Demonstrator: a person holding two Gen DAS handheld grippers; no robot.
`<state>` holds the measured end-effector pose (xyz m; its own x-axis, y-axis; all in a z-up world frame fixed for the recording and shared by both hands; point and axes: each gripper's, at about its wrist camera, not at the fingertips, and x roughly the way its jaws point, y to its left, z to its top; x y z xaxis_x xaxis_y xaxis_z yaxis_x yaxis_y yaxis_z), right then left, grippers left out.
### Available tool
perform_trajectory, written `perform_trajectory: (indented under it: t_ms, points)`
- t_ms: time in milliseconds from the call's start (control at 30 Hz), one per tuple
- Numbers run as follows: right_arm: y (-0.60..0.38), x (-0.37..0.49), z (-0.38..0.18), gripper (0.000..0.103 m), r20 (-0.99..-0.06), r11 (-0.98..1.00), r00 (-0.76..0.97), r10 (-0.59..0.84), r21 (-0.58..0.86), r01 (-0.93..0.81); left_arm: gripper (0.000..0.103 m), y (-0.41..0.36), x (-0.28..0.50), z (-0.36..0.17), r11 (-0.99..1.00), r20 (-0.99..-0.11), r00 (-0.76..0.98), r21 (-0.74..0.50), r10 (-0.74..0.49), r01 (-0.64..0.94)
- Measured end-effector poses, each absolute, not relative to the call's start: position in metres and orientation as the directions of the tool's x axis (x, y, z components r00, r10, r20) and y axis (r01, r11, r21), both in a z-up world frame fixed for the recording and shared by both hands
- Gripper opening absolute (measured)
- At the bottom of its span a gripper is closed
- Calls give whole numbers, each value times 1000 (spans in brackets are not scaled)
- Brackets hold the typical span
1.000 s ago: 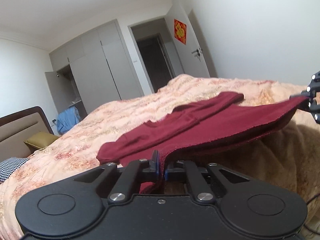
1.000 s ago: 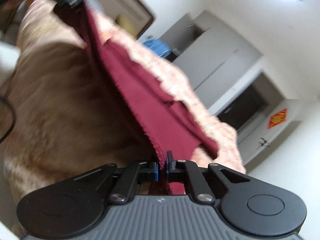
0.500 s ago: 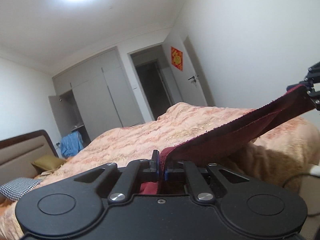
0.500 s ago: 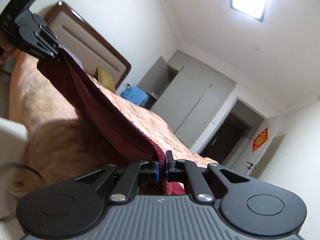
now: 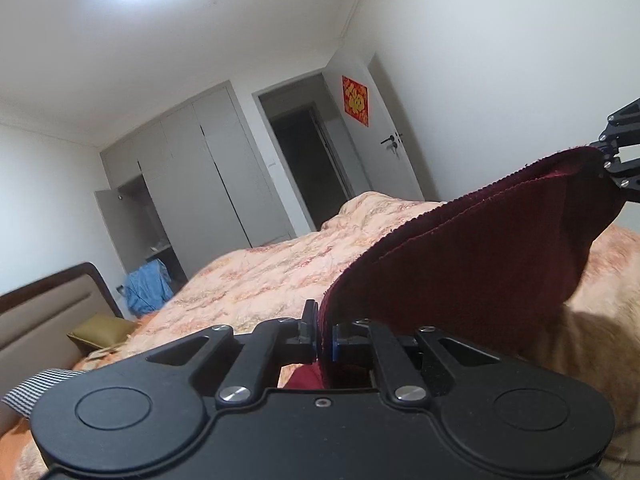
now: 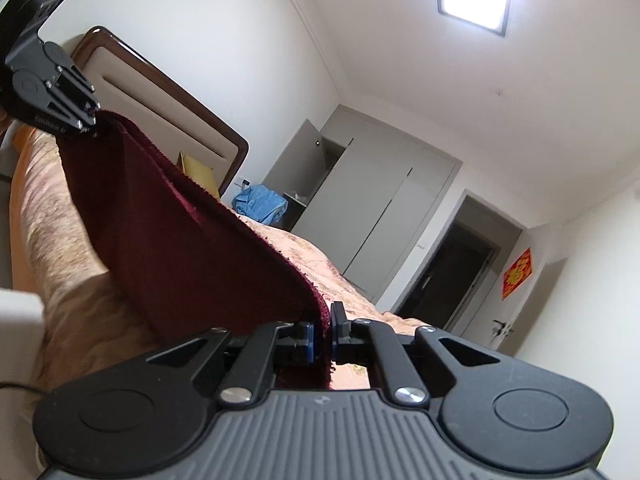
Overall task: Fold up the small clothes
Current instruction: 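Lay the hem over the collar and open both grippers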
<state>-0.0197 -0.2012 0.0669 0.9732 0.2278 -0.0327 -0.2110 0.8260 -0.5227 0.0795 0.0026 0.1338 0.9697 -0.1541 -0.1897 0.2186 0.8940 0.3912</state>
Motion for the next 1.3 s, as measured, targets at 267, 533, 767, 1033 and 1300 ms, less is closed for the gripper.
perform_trajectory:
  t_ms: [267, 533, 767, 1033, 1300]
  points:
    - [-198, 109, 100, 10, -131, 788, 967, 219, -561, -254, 11, 14, 214, 143, 889, -305, 940, 373, -154, 267]
    - [-185, 252, 79, 18, -314, 756, 934, 172, -565, -329, 11, 27, 345, 85, 897, -459, 875, 308, -151, 316]
    - [-178, 345, 26, 18, -465, 776, 872, 154, -490, -398, 11, 41, 416, 25, 925, -568, 806, 195, -166, 327]
    - [-189, 378, -11, 27, -512, 787, 840, 180, -438, -435, 63, 51, 446, -10, 946, -635, 748, 80, -195, 315]
    - [-203, 366, -7, 103, -478, 801, 796, 371, -268, -535, 102, 65, 419, 14, 967, -596, 789, 76, -150, 242]
